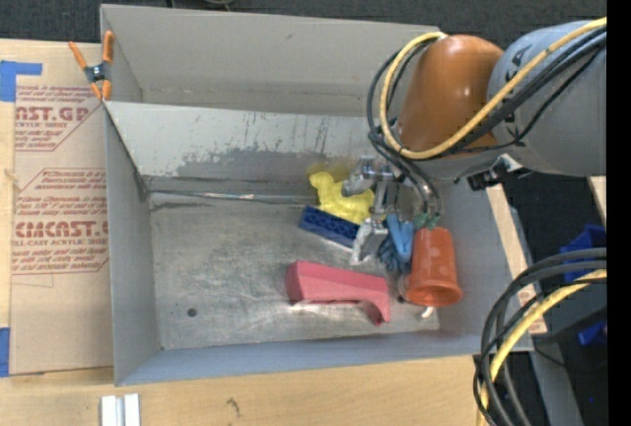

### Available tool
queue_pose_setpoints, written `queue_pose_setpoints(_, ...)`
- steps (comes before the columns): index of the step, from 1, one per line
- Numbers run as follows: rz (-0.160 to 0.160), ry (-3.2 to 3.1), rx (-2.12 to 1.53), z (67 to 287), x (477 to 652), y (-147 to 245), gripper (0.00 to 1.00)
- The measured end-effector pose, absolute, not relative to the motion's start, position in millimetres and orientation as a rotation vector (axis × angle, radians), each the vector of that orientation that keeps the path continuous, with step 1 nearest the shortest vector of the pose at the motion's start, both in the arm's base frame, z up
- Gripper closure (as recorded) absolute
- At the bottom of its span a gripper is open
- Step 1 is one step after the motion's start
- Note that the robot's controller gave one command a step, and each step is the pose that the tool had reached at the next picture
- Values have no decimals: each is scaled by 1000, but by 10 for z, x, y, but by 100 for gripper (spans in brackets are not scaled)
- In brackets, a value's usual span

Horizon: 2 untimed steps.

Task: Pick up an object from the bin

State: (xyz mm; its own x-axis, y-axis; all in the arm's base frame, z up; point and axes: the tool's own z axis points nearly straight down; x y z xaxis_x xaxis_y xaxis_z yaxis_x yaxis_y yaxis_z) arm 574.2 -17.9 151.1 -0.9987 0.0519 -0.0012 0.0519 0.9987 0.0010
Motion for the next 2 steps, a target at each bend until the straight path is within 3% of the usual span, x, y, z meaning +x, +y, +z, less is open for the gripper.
queue_pose_setpoints(1,-1,3138,54,1250,5922,-350,0)
queue_pose_setpoints(2,2,3109,430,823,5873,-357,0)
